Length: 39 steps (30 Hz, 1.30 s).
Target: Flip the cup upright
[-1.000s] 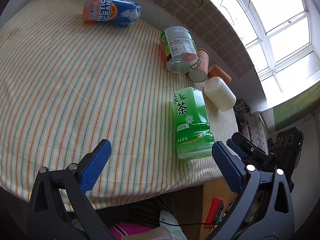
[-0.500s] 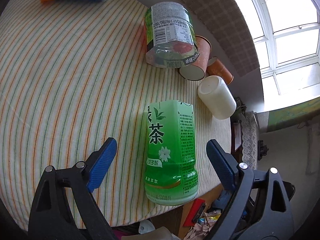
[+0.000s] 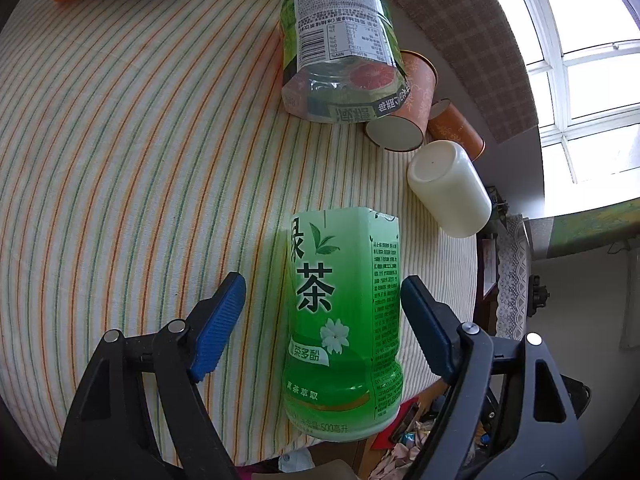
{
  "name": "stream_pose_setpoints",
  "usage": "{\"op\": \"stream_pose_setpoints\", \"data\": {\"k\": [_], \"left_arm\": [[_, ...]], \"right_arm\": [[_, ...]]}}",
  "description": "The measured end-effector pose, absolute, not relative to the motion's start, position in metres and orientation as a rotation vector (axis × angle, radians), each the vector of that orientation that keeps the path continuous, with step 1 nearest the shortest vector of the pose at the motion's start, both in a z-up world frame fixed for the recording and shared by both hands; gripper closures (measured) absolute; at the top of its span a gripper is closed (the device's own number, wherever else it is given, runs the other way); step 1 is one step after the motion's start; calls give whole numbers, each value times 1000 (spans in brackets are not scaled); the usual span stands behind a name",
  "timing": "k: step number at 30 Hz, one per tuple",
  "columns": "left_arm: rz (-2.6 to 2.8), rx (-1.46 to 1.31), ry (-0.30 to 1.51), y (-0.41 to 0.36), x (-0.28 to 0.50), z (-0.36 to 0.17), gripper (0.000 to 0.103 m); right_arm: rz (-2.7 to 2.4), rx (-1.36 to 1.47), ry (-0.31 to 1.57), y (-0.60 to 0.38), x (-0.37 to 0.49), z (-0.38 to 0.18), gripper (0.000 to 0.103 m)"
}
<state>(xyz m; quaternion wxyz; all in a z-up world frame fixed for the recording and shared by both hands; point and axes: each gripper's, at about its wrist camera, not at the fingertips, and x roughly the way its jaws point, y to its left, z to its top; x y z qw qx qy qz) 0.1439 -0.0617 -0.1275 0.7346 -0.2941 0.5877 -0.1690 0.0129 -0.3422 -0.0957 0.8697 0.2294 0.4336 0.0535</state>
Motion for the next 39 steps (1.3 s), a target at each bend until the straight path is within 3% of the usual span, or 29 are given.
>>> {"op": "stream_pose_setpoints", "data": {"k": [6, 8, 10, 39], "left_arm": [[-406, -649, 1313, -73, 147, -131, 25], [-412, -655, 1319, -73, 147, -133, 30], [-420, -658, 1324, -74, 148, -135, 41], [-380, -190, 994, -107, 102, -71, 46]], "right_arm": [[102, 473, 916, -341, 14, -99, 20], [101, 471, 920, -340, 15, -100, 20], [95, 472, 925, -341, 16, -101, 20], [87, 473, 932, -337, 11, -106, 20]]}}
